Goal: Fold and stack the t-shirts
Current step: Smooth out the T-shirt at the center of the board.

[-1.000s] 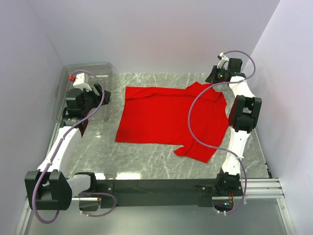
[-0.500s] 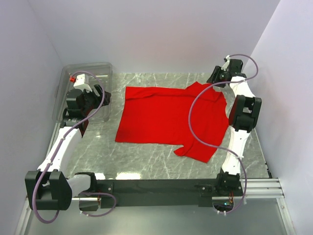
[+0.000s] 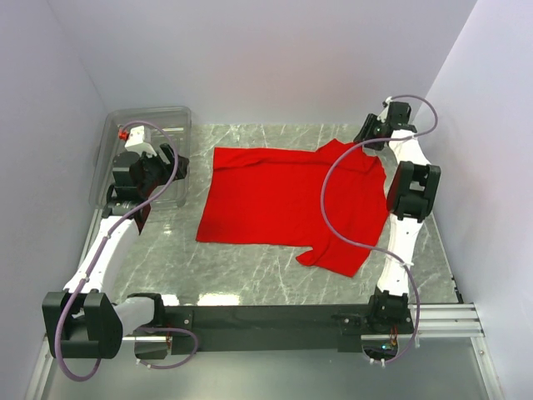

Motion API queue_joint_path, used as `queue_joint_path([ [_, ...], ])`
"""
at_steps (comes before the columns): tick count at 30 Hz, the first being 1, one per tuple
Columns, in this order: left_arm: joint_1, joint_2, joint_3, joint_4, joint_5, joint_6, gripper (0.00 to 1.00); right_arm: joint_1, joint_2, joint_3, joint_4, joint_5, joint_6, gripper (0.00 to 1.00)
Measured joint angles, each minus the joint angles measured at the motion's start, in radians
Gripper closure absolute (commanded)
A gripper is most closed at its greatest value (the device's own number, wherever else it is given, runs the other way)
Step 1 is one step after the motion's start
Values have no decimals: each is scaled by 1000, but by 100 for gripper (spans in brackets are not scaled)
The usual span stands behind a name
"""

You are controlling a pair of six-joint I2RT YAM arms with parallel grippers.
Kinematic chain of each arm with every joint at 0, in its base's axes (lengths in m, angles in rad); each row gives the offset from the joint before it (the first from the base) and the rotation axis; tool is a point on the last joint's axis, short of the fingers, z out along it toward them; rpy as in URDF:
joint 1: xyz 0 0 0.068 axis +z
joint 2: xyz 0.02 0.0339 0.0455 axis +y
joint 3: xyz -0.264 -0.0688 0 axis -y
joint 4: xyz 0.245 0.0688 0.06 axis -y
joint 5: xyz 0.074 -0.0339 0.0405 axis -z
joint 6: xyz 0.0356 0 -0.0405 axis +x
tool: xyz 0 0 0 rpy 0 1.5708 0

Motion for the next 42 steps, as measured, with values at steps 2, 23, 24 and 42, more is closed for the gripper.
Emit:
queue_joint_path([
  [2, 0, 0, 0, 0, 0, 0, 21, 0, 20, 9, -12, 0, 9, 46],
  [23, 0, -3, 0, -2, 0, 0, 21, -7, -90, -243, 140, -140, -17, 100],
  [24, 0, -5, 0, -2, 0, 0, 21, -7, -128, -285, 161, -158, -40, 100],
  [42, 0, -14, -2, 0, 0, 0, 21, -7, -385, -496, 108, -306, -596, 100],
])
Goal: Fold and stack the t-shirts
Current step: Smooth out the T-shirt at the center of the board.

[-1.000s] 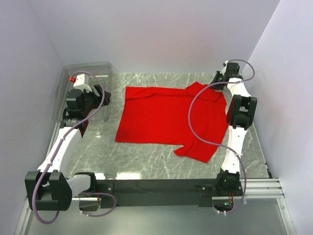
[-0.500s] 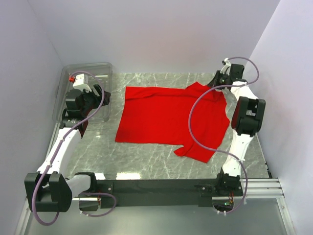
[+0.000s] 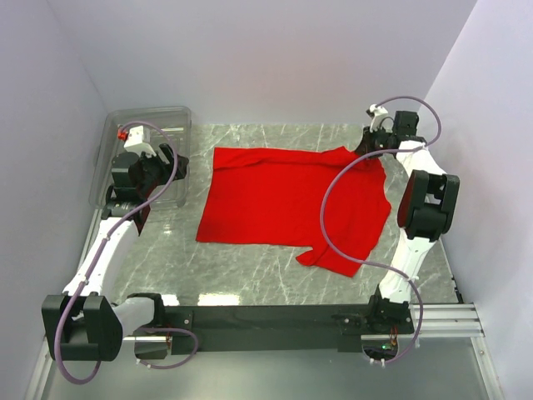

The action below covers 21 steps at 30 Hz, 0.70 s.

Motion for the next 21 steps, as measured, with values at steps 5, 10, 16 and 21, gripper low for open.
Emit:
queue_joint_path([
  [5, 0, -6, -8, 0, 0, 0, 21, 10, -21, -40, -68, 19, -167, 97],
  [10, 0, -11, -26, 2, 0, -1, 21, 58, -115, -204, -109, 104, -381, 70],
  [16, 0, -11, -30, 6, 1, -11, 21, 111, -176, -312, -166, 163, -546, 42],
  [21, 0, -11, -30, 8, 1, -14, 21, 65, -185, -282, -185, 156, -487, 41],
])
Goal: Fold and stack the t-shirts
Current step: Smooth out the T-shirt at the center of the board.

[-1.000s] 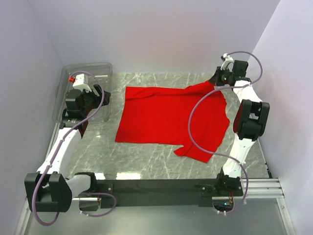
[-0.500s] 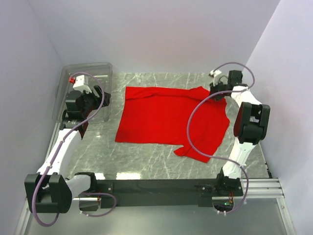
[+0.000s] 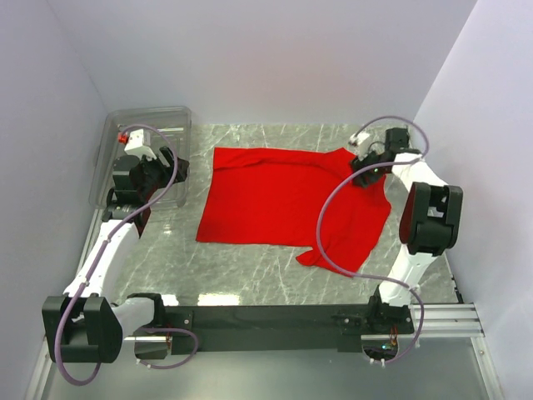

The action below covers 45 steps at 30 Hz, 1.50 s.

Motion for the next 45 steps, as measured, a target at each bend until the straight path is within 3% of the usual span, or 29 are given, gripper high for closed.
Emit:
queue_joint_path([
  [7, 0, -4, -14, 5, -1, 0, 21, -93, 65, 227, 31, 15, 413, 43],
  [12, 0, -15, -33, 16, 0, 0, 21, -106, 105, 229, 54, 53, 694, 43],
  [16, 3, -18, -40, 19, 0, 0, 20, -105, 196, 266, 38, 82, 806, 43],
  [22, 8, -39, -51, 19, 0, -1, 21, -106, 330, 385, -13, 127, 859, 43],
  [35, 10, -48, -61, 22, 11, -4, 21, -134, 374, 461, -51, 142, 871, 45],
  [41, 11, -48, -61, 22, 14, -5, 21, -144, 428, 500, -74, 114, 873, 50],
  [45, 11, -53, -61, 21, 14, -5, 20, -145, 428, 505, -93, 103, 874, 61],
])
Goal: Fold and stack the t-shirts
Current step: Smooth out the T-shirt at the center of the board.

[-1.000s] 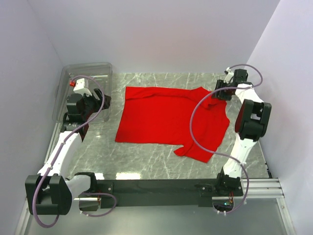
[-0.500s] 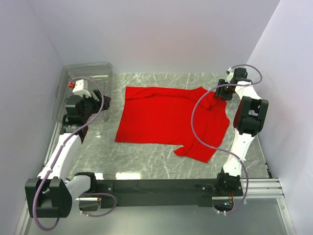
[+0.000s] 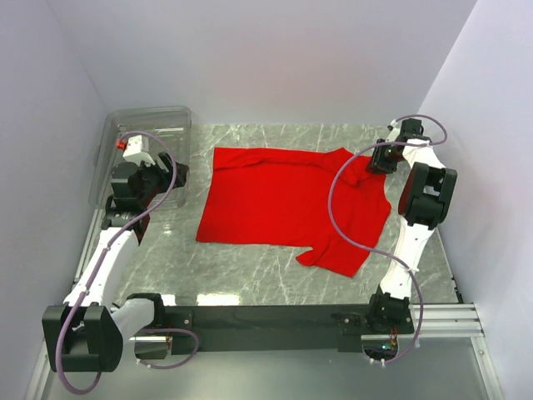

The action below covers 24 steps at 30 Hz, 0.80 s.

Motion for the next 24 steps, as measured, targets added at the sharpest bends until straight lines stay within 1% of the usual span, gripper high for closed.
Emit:
queue_joint_path([
  [8, 0, -19, 0, -2, 0, 0, 20, 0, 0, -5, -5, -26, -3, 65],
  [13, 0, -23, 0, -3, 0, 0, 20, 0, 0, -16, -8, -39, -4, 72],
  [14, 0, -25, 0, -4, 0, 0, 20, 0, -1, -18, -7, -40, -5, 76],
  [16, 0, -28, 0, -5, 0, 0, 20, 0, -4, -26, -6, -40, -5, 77],
  [18, 0, -32, 0, -6, 0, 0, 21, -1, -10, -38, -4, -40, -7, 82],
  [24, 0, -40, 0, -6, 0, 0, 20, -1, -33, -60, 0, -40, -19, 89],
])
